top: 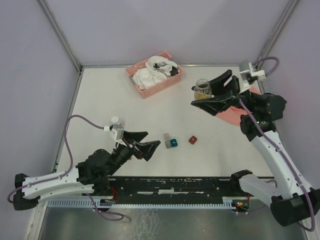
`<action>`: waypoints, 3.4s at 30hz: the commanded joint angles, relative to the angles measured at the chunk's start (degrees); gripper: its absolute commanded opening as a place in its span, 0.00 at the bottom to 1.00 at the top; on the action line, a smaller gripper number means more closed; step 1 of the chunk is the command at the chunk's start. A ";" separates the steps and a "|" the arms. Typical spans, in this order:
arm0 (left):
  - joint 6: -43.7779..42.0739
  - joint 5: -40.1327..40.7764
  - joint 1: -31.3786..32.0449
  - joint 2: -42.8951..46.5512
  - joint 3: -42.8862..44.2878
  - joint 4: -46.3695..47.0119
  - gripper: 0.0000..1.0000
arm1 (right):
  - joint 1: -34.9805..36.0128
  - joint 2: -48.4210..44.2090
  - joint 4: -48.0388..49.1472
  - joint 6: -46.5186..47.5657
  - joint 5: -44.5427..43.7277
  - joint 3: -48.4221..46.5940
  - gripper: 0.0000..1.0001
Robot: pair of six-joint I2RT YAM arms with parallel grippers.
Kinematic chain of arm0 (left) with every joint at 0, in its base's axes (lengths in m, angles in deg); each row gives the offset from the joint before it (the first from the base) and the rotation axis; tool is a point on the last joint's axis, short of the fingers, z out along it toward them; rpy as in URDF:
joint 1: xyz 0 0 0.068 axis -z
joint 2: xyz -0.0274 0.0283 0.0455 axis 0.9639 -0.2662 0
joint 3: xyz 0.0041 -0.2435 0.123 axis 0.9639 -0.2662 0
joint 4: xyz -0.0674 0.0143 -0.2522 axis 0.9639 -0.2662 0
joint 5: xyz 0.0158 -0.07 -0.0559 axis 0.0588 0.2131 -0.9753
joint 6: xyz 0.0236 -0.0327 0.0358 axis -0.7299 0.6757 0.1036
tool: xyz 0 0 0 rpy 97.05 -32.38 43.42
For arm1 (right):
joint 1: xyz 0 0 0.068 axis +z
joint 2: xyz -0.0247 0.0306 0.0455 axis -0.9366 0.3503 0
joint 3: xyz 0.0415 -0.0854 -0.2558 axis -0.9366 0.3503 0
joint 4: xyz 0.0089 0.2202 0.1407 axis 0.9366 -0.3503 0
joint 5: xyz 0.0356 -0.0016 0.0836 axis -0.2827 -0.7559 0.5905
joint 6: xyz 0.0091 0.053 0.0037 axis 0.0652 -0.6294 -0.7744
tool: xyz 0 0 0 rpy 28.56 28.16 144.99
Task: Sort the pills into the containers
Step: Pour the pill into the pill container.
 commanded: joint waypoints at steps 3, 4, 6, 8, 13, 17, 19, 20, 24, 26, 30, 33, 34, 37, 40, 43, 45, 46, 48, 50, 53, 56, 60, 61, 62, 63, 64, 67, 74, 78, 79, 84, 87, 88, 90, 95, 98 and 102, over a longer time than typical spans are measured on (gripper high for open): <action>-1.04 3.85 0.13 4.06 -1.85 -0.06 0.99 | -1.82 -4.48 33.97 -20.01 -9.26 3.91 0.02; -0.80 3.99 0.12 4.37 -2.05 -0.45 0.99 | -3.03 -6.29 25.27 -13.91 -8.87 2.21 0.02; -0.02 5.24 0.16 4.79 -2.96 -0.21 0.99 | -6.70 -6.43 2.99 -5.62 -10.08 -2.98 0.02; 0.84 5.85 0.09 4.77 -3.64 0.24 0.99 | -5.49 -5.15 24.45 -18.29 -11.61 1.92 0.02; 1.99 6.75 0.10 4.07 -4.87 1.50 0.98 | -8.52 -6.48 11.93 -13.89 -10.03 -0.10 0.02; 1.71 7.81 0.06 2.79 -4.95 2.26 1.00 | -8.67 -7.66 -3.68 -1.10 -13.05 0.59 0.02; 1.56 8.25 0.04 1.58 -4.63 2.09 1.00 | -7.01 -5.99 6.20 -7.70 -5.27 1.58 0.02; 2.06 8.59 0.05 0.92 -4.35 1.29 1.00 | -4.66 -6.14 24.84 -13.75 -4.98 6.38 0.02; 3.95 8.23 0.05 -1.38 -4.11 0.43 1.00 | -7.39 -8.45 -5.14 3.62 -9.43 2.85 0.02; 4.84 7.89 0.05 -2.09 -4.45 0.40 1.00 | -5.99 -7.62 28.50 -12.04 -9.98 9.48 0.02; 6.28 7.47 -0.03 -2.39 -5.60 2.26 1.00 | -8.78 -7.89 -3.93 -2.39 -10.67 0.18 0.02; 6.43 7.25 -0.10 -2.19 -5.36 1.56 1.00 | -7.64 -10.50 15.95 -3.21 -10.55 7.98 0.02; 6.45 7.29 -0.12 -2.06 -5.30 1.21 1.00 | -8.19 -10.76 -9.65 8.64 -11.40 2.47 0.02; 6.93 8.77 -0.37 -1.93 -5.09 -0.03 0.99 | -6.53 -7.80 -8.08 5.30 -0.79 4.38 0.02; 7.91 12.05 -0.76 -3.08 -3.77 -3.11 0.97 | -6.10 -9.57 -13.20 17.85 4.33 8.87 0.02; 7.85 12.80 -2.12 -6.40 -1.95 -4.65 0.95 | -3.03 -8.57 -49.14 50.13 8.75 3.26 0.02; 6.64 10.61 -4.61 -9.49 -0.84 -3.83 0.94 | -1.42 -6.39 -67.15 69.11 9.81 1.37 0.02; 5.98 8.21 -6.80 -11.47 -0.16 -3.40 0.94 | -0.67 -5.10 -71.85 75.23 9.01 1.65 0.02; 5.98 0.06 -13.91 -15.49 1.79 -2.91 0.92 | 0.53 -2.58 -74.95 81.40 6.33 3.29 0.02; 6.68 -10.94 -23.03 -19.14 2.67 -0.27 0.88 | 2.24 -0.12 -77.02 85.61 3.94 4.23 0.02; 5.94 -20.45 -29.99 -22.45 3.57 3.36 0.87 | 5.47 2.73 -77.89 88.73 -0.54 4.86 0.03; 3.01 -20.04 -30.92 -23.00 4.27 4.61 0.87 | 7.39 4.66 -78.51 91.03 -6.22 5.24 0.03; 1.21 -18.56 -31.64 -21.93 4.06 8.07 0.88 | 8.96 7.22 -78.35 92.81 -12.10 5.79 0.04; 0.55 -17.72 -31.75 -21.65 4.32 8.53 0.88 | 9.28 8.05 -78.50 93.31 -12.95 5.95 0.04; -0.62 -16.77 -31.77 -21.26 4.82 8.42 0.88 | 9.53 8.78 -78.58 93.68 -13.83 6.03 0.04; -1.98 -15.51 -31.79 -20.80 5.48 8.25 0.88 | 9.89 9.64 -78.62 93.81 -14.67 6.00 0.04; -3.91 -14.34 -31.78 -20.18 6.15 8.25 0.89 | 10.31 10.50 -78.62 93.79 -15.77 5.77 0.05; -8.41 -10.63 -31.78 -18.68 4.44 14.43 0.94 | 11.52 13.32 -79.72 93.32 -18.91 4.37 0.05; -10.08 -8.52 -31.83 -21.23 4.52 16.70 0.99 | 13.50 18.46 -82.63 92.48 -23.90 0.80 0.06; -9.64 -9.74 -31.77 -21.03 3.54 18.04 0.99 | 14.83 21.05 -83.32 91.10 -25.65 -0.90 0.06; -9.53 -9.55 -31.77 -20.59 3.24 18.11 0.99 | 15.56 21.74 -83.31 90.58 -26.35 -1.35 0.06; -11.17 -7.54 -31.78 -18.13 3.63 15.08 0.99 | 18.15 25.57 -83.51 88.83 -30.14 -3.76 0.06; -12.88 -3.45 -31.77 -16.80 5.30 11.85 0.99 | 18.74 27.36 -83.73 87.51 -30.23 -4.93 0.06; -13.22 -3.15 -31.75 -16.83 3.94 13.39 0.99 | 18.87 27.88 -83.79 87.20 -30.47 -5.42 0.06; -13.24 -3.55 -31.79 -18.21 1.93 17.07 0.99 | 19.28 28.98 -84.11 86.78 -31.15 -5.97 0.06; -13.07 -4.22 -31.77 -19.31 2.64 16.20 0.99 | 20.15 30.37 -84.30 86.28 -32.57 -6.81 0.06; -12.93 -4.31 -31.71 -18.32 1.67 17.14 0.99 | 20.53 31.26 -84.31 85.90 -33.34 -7.14 0.06; -12.55 -4.19 -31.81 -16.55 -0.09 18.55 0.99 | 21.08 32.41 -84.42 85.52 -34.15 -7.59 0.05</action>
